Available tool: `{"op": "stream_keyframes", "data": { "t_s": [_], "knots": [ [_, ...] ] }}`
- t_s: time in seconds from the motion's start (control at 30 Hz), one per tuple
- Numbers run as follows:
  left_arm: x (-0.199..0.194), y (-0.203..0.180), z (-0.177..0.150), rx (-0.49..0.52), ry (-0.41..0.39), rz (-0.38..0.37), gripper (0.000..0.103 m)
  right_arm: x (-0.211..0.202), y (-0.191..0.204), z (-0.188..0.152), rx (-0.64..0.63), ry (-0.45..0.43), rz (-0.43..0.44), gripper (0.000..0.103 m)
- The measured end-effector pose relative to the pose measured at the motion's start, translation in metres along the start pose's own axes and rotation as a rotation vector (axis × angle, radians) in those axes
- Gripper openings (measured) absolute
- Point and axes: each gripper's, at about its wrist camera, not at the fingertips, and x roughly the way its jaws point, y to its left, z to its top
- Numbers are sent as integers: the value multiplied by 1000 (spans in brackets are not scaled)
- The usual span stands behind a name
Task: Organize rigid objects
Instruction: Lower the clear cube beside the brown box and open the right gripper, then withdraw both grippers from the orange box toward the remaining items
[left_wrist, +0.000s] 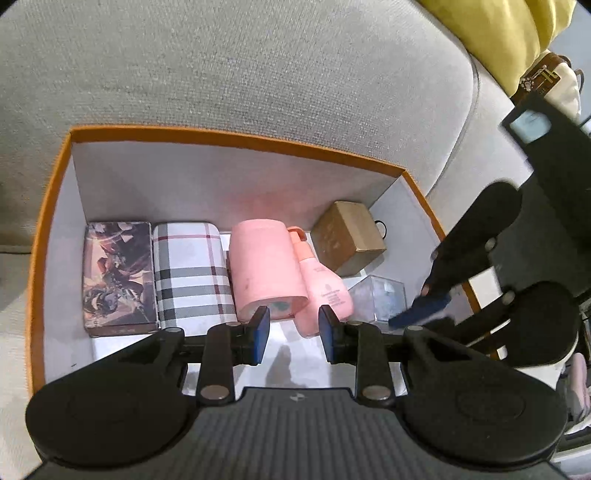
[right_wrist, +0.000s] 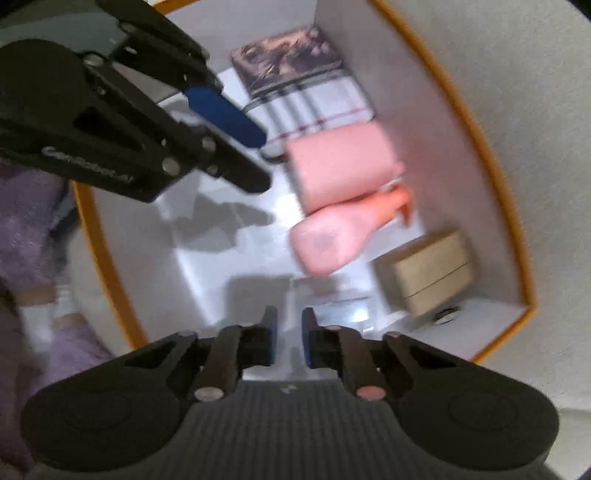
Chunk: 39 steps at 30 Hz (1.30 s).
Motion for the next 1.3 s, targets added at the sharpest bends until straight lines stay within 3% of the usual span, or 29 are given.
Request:
{"op": "stream_keyframes", "data": {
  "t_s": [0.1, 0.23, 0.43, 0.63, 0.73, 0.93, 1.0, 1.23, 1.3],
  "knots": [
    [-7, -2, -4, -4, -16, 11, 33, 11, 0, -2, 66, 23, 6, 10],
    [-18, -5, -8, -11, -41, 23, 33, 28, -4, -2, 79, 52, -72, 9],
    [-34, -14, -13, -2, -70, 26, 33, 28, -2, -4, 83, 32, -210, 7],
    [-54, -25, -20, 13, -98, 39, 33, 16, 17, -10, 82, -13, -232, 10],
    [-67, -32, -26, 20, -114, 45, 33, -7, 23, -16, 101, -87, -274, 11],
    [-98, -48, -48, 52, -157, 51, 34, -54, 57, -35, 153, -316, -345, 12],
    [-112, -50, -56, 55, -170, 58, 35, -68, 73, -46, 176, -406, -368, 20],
    [-142, -43, -93, 63, -208, 81, 38, -89, 131, -81, 272, -663, -398, 27],
    [-144, -37, -106, 51, -202, 106, 39, -87, 146, -92, 317, -734, -382, 38]
  ]
}}
